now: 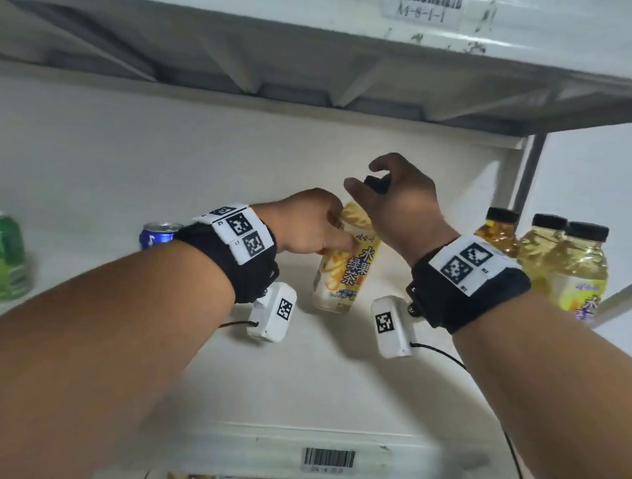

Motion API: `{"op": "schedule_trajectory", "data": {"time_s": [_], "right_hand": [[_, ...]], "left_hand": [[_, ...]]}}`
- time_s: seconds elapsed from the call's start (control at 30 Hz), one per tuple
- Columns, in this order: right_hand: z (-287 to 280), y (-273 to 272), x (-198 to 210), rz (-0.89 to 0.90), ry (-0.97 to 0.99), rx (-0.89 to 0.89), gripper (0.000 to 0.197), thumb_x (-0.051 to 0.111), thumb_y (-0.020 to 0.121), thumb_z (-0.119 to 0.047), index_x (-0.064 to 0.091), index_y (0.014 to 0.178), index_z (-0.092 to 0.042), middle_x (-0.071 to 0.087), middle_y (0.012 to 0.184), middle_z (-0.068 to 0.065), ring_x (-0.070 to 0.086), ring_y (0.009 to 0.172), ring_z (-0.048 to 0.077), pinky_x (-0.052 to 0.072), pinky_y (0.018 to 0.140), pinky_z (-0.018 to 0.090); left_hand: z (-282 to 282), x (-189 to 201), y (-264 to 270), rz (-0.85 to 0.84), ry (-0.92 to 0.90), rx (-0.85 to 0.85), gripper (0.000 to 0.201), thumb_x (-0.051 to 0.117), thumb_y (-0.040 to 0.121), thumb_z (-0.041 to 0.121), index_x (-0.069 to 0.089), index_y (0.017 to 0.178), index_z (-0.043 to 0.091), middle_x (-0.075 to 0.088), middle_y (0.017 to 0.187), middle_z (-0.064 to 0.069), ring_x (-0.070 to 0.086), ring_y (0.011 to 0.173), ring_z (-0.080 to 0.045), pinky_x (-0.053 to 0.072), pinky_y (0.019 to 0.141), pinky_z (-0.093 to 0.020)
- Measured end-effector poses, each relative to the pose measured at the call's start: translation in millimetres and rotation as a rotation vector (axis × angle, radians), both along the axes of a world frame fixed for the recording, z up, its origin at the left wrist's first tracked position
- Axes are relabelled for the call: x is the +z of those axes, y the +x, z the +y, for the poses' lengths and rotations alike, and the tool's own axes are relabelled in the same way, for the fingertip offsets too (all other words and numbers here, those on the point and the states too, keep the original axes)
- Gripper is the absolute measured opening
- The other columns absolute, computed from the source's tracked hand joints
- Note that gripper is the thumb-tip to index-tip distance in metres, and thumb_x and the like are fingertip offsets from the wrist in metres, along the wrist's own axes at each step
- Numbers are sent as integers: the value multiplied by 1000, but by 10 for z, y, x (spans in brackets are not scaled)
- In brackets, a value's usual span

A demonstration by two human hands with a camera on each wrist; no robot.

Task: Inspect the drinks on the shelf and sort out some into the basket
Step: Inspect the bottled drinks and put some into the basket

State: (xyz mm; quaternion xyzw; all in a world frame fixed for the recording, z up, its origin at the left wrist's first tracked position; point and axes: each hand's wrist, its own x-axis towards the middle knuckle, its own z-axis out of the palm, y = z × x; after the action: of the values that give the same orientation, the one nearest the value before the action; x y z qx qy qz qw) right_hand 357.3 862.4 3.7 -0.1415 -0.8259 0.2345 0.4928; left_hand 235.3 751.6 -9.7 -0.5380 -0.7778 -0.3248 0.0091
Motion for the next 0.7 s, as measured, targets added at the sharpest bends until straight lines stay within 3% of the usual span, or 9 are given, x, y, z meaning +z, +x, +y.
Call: {"op": "schedule_trajectory", "data": {"time_s": [0.1,0.2,0.3,0.4,0.5,0.6,0.7], "right_hand": [[-139,-378,-121,-157,-138,48,60,82,77,-61,57,115,-22,66,100,-16,64,91,5,51,76,22],[-157,-641,-230,-200,-211,90,66,83,73,-66,61,111,-16,70,104,-2,70,100,18,59,89,40],[-145,-759,-265,-203,-259,154,63,84,70,-65,69,107,-16,76,102,1,73,98,21,60,93,45],[-110,-798,-351,-252,-284,231,56,87,72,-60,74,102,-14,79,98,3,76,94,22,61,92,47],[-75,-801,-433,-217,-329,280,46,90,76,-49,76,101,-13,80,94,2,77,90,20,63,88,45],[-58,-777,-456,-157,-359,296,46,93,74,-47,76,98,-13,80,90,-1,78,83,14,64,78,35],[-51,-774,-482,-137,-338,262,50,93,71,-50,74,103,-17,79,94,-2,77,85,15,64,81,37]], "left_hand": [[-178,-163,-349,-174,104,14,22,87,86,19,79,102,7,82,99,-10,80,96,-29,66,90,-51],[-245,-259,-551,-302,230,-3,19,87,85,10,82,104,8,84,99,-8,82,97,-23,66,93,-49],[-253,-316,-671,-253,260,24,10,90,82,17,82,88,15,83,89,-2,82,91,-19,67,89,-43],[-234,-380,-727,-178,231,63,20,94,77,26,76,70,21,80,76,4,79,76,-11,66,74,-35],[-237,-401,-756,-213,211,69,25,97,73,30,77,78,15,81,79,1,80,79,-17,68,82,-42],[-258,-409,-738,-260,238,65,32,101,70,29,77,83,13,82,84,-3,82,85,-22,68,86,-49],[-272,-443,-698,-331,258,35,32,103,67,29,76,78,15,82,84,-6,82,86,-23,69,85,-48]]}}
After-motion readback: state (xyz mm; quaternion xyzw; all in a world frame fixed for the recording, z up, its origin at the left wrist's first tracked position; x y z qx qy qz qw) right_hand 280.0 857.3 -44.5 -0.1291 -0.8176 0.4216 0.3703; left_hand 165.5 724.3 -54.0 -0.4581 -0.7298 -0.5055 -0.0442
